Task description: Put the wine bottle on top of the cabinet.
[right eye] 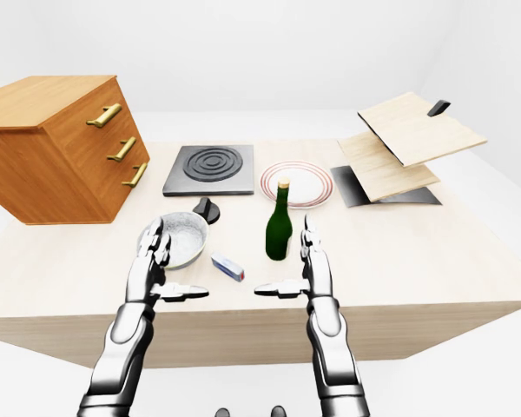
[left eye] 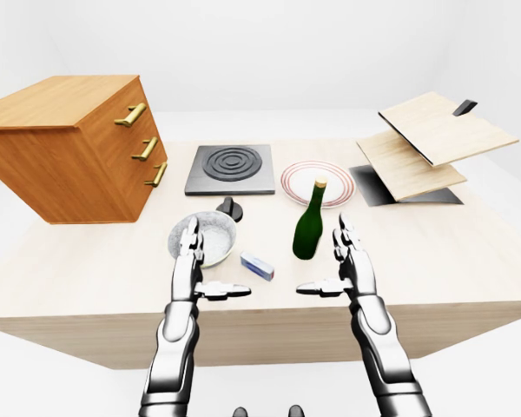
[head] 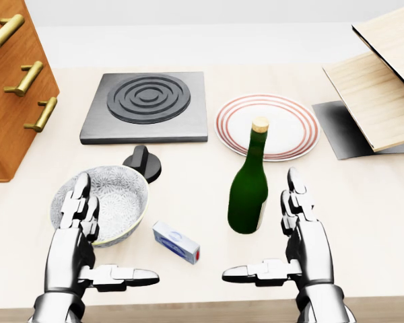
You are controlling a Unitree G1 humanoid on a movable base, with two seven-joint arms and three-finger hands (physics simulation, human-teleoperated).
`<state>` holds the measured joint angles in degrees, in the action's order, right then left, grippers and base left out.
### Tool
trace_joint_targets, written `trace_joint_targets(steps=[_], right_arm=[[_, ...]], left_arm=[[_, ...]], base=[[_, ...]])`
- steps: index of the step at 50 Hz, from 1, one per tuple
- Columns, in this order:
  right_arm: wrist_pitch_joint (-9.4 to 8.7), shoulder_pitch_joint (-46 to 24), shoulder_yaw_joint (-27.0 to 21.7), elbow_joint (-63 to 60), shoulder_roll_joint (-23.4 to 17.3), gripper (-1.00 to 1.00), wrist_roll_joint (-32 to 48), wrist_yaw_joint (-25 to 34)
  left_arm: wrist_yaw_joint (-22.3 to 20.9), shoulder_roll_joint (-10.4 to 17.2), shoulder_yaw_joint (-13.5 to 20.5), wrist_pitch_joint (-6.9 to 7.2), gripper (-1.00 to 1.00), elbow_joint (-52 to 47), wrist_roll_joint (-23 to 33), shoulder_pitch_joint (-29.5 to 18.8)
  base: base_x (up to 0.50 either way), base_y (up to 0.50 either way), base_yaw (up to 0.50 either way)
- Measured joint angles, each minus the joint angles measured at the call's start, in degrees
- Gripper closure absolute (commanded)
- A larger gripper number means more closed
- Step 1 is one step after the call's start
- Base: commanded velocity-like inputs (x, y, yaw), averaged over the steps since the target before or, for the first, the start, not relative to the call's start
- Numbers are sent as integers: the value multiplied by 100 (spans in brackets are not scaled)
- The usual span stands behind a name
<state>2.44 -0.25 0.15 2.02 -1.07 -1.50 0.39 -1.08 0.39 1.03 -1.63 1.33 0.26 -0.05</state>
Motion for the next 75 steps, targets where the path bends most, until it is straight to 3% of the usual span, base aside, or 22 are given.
trace_joint_targets(steps=[6, 13, 26, 35, 52, 56, 63, 68, 75], right_arm=[[-341, 52, -77, -413, -48, -100, 11, 50], [-717, 115, -176, -920, -64, -100, 112, 151], [-744, 205, -403, -2258, -112, -100, 282, 384], [-744, 106, -594, -3450, -181, -100, 392, 570], [-744, -493, -647, -5472, -295, -100, 1115, 1000], [-744, -743, -656, -5720, -58, -100, 1687, 1458], [-744, -1276, -839, -5970, 855, -100, 3196, 2813], [-744, -1516, -963, -6063, 1305, -100, 3872, 3436], [-744, -1602, -1059, -6132, 1671, -100, 4295, 3873]], left_arm=[[-102, 69, 128, 257, -100, -259, -111, -39], [-194, 129, 249, 663, -100, -797, -253, -42], [-244, 229, 527, 663, -100, -2359, -488, -101], [-148, 373, 820, 663, -100, -3520, -762, -430], [494, 874, 1743, 663, -100, -5391, -2143, -1168], [784, 1099, 1992, 663, -100, -5643, -2684, -1213], [1220, 1427, 2275, 663, -100, -5888, -3413, -1230], [1368, 1540, 2366, 663, -100, -5979, -3669, -1222], [1426, 1604, 2396, 663, -100, -6004, -3766, -1213]], base=[[0, 0, 0], [0, 0, 0], [0, 0, 0], [0, 0, 0], [0, 0, 0], [18, 0, 0], [50, 0, 0], [50, 0, 0], [50, 0, 0]])
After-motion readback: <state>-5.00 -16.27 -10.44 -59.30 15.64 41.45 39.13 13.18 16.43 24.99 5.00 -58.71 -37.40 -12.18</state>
